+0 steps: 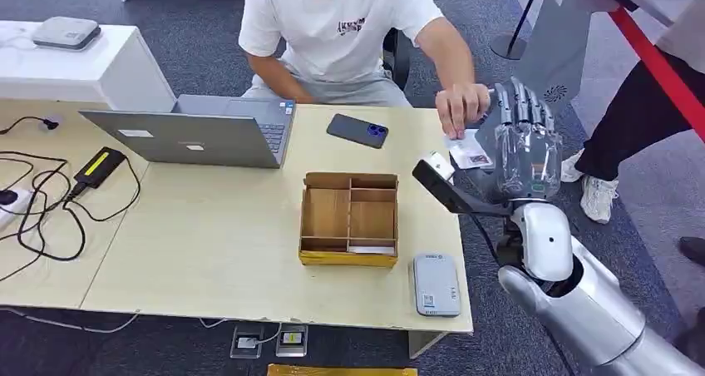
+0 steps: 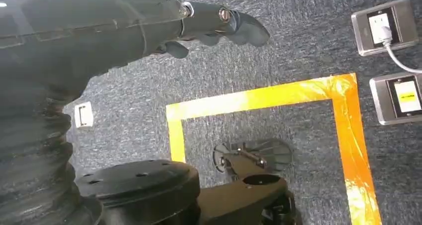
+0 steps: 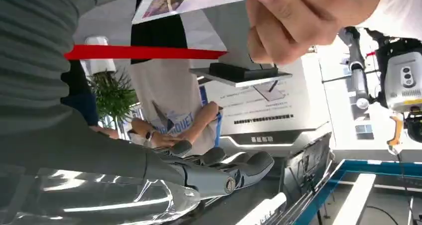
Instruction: Pass the card to the sensor for recognition and then transmit it.
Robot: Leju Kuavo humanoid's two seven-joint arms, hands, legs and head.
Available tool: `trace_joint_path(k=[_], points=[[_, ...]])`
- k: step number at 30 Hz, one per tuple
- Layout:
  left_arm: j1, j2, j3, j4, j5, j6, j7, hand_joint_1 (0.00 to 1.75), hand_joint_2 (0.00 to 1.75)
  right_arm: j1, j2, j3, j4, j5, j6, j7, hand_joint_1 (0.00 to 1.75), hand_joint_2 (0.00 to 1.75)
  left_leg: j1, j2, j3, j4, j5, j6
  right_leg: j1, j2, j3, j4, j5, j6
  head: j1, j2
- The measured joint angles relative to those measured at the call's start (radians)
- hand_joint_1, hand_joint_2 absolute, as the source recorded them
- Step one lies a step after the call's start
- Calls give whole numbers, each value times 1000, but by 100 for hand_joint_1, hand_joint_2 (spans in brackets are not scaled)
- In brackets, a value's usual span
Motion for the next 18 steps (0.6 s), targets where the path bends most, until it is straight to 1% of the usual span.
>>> trace_joint_path(k=[1, 2, 6, 12, 18], points=[[0, 0, 0, 0, 0, 0, 0, 0, 175, 0, -2, 3, 4, -2, -5, 0, 159, 175, 0, 0, 0, 0, 0, 0, 0, 0, 0, 0, 0, 0, 0, 0], [0, 0, 0, 0, -1, 0, 1, 0, 175, 0, -3, 5, 6, -3, -7, 1, 175, 175, 0, 0, 0, 0, 0, 0, 0, 0, 0, 0, 0, 0, 0, 0], [0, 3, 0, -3, -3, 0, 4, 0, 175, -1, -6, 16, 19, -10, -20, 3, 175, 175, 0, 0, 0, 0, 0, 0, 0, 0, -1, 0, 0, 0, 0, 0], [0, 5, -1, -8, -11, 0, 13, 0, 175, 0, -22, 24, 30, -27, -64, 5, 175, 175, 0, 0, 0, 0, 0, 0, 0, 0, -1, 0, 0, 0, 0, 0], [-1, 7, -3, -14, -15, 0, 16, 0, 175, 4, -36, 26, 34, -32, -74, 6, 175, 175, 0, 0, 0, 0, 0, 0, 0, 1, -1, 0, 0, 0, 0, 0]])
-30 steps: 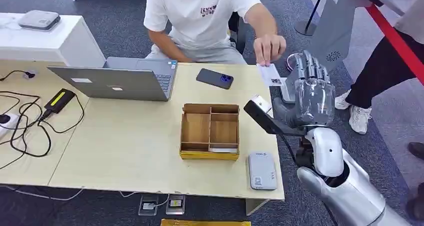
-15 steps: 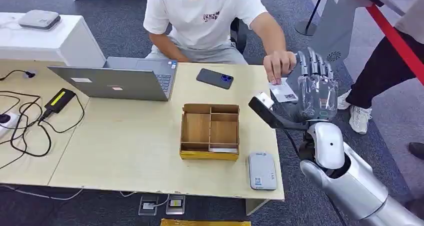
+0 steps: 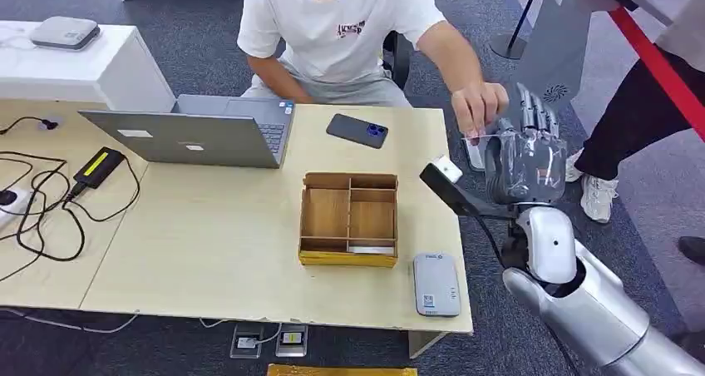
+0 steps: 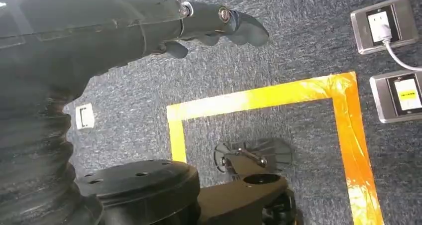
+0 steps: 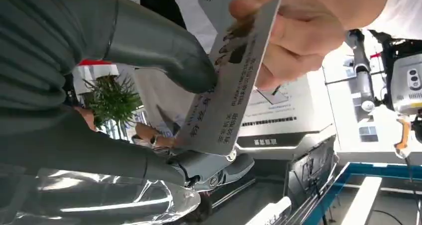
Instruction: Pass the card to the sensor for recognition and then transmit it.
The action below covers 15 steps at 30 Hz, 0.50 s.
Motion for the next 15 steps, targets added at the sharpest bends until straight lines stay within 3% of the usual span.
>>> trace_joint_path(k=[15], points=[[-1, 0, -13, 0, -9, 0, -3, 0, 175, 40, -9, 5, -8, -11, -18, 1, 175, 175, 0, 2, 0, 0, 0, 0, 0, 0, 0, 0, 0, 0, 0, 0]])
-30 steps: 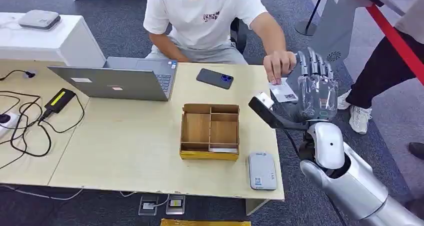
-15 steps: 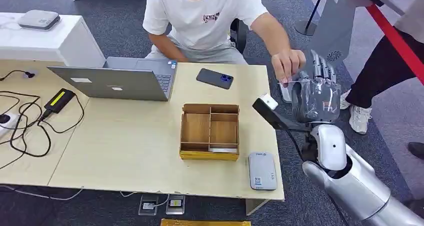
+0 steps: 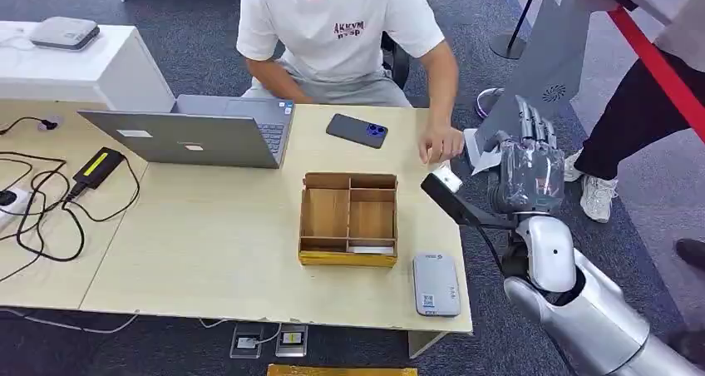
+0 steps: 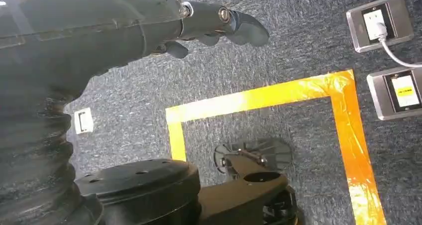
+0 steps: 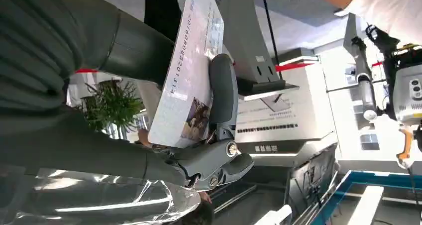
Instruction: Pass the card to the sensor for recognition and then transmit it.
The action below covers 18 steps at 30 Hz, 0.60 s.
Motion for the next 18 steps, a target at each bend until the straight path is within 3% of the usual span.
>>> trace_joint_path(k=[18], points=[[25, -16, 18, 1, 2, 0, -40, 0, 175, 262, 13, -2, -69, -58, -90, -11, 175, 175, 0, -1, -1, 0, 0, 0, 0, -1, 0, 0, 0, 0, 0, 0]])
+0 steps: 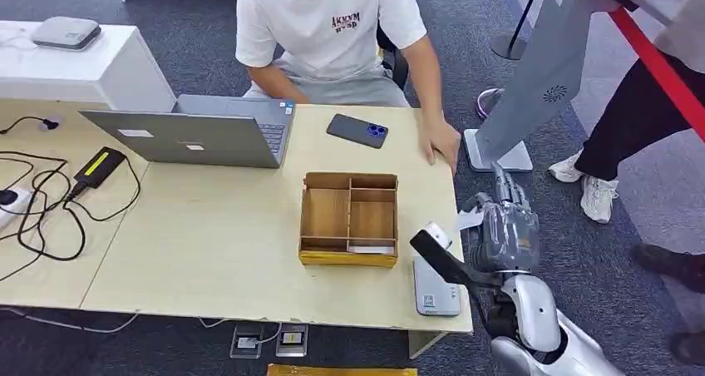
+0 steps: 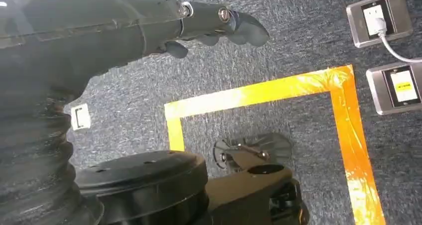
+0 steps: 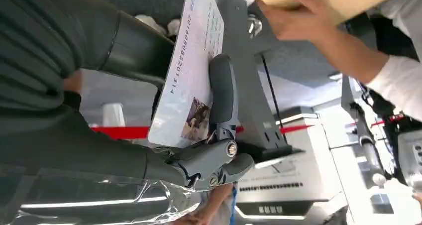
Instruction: Pass the card to the sensor for recognition and then transmit it.
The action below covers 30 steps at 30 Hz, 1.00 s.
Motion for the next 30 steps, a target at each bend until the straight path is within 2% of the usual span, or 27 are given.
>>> trace_joint_path(k=[4, 10, 16, 30], points=[[1, -1, 7, 0, -7, 0, 0, 0, 175, 83, 14, -8, -6, 0, -32, -4, 175, 175, 0, 0, 0, 0, 0, 0, 0, 0, 0, 0, 0, 0, 0, 0], [2, -2, 14, 0, -14, 0, 1, 0, 175, 141, 25, -13, -7, -12, -24, -5, 175, 175, 0, 0, 0, 0, -1, 0, 0, 0, 0, 0, 0, 0, 0, 0], [3, -5, 17, 0, -23, 0, 9, 0, 175, 166, 31, -14, -7, -31, -4, -4, 175, 175, 0, 0, 0, 0, 0, 0, 0, 0, 0, 0, 0, 0, 0, 0], [5, -3, 27, -1, -66, 0, 47, 0, 175, 183, 34, -14, 21, -117, -6, -3, 175, 175, 0, 1, 0, 0, -1, 0, 0, 0, 0, 0, 0, 0, 0, 0]])
